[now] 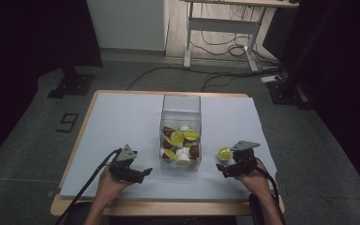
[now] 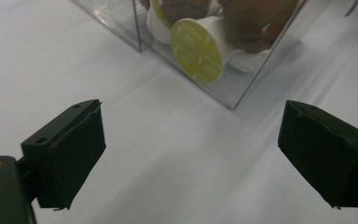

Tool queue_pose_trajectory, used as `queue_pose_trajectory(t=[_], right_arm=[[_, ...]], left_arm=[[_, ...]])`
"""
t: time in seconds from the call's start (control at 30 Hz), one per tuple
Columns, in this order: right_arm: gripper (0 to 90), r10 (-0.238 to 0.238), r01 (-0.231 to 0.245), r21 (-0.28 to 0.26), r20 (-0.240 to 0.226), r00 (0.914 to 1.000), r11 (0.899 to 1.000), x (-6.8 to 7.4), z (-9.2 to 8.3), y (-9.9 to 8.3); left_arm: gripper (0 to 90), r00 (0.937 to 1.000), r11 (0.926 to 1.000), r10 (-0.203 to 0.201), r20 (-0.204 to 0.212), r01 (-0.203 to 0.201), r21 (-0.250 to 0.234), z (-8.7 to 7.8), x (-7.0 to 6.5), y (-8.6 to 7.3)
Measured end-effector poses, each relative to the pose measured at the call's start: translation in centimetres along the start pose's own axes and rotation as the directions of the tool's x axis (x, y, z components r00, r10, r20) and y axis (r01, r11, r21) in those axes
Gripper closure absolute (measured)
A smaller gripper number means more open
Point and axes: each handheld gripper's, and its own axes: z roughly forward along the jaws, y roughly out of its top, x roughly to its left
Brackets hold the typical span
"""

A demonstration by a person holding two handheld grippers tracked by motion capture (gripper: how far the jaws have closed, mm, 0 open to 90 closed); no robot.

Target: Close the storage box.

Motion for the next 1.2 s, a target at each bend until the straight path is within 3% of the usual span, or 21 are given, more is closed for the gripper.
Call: queue_pose_trajectory(t=[0.37, 0.8, 1.1, 1.2], right_arm=[[10.7, -0.001, 0.000, -0.034, -0.053, 0.9986, 0.999, 0.9, -0.1, 0.8], [21.0, -0.034, 0.022, -0.099, -0.122, 0.9920, 0.995, 2.6, 0.0, 1.8], [27.6, -0.056, 0.040, -0.104, -0.154, 0.9865, 0.994, 3.4, 0.6, 2.2], [32.6, -0.065, 0.044, -0.116, -0.186, 0.9803, 0.992, 3.8, 0.8, 2.4]], left_arm=[[14.9, 0.9986, 0.9985, 0.052, 0.005, -0.052, -0.014, 0.1, -0.8, 1.2], [27.5, 0.9933, 0.9943, 0.106, 0.048, -0.105, -0.021, 0.8, -1.6, 2.7], [36.1, 0.9923, 0.9939, 0.107, 0.062, -0.105, -0.033, 1.1, -1.6, 3.1], [40.3, 0.9911, 0.9936, 0.111, 0.073, -0.109, -0.029, 1.3, -1.7, 3.0]])
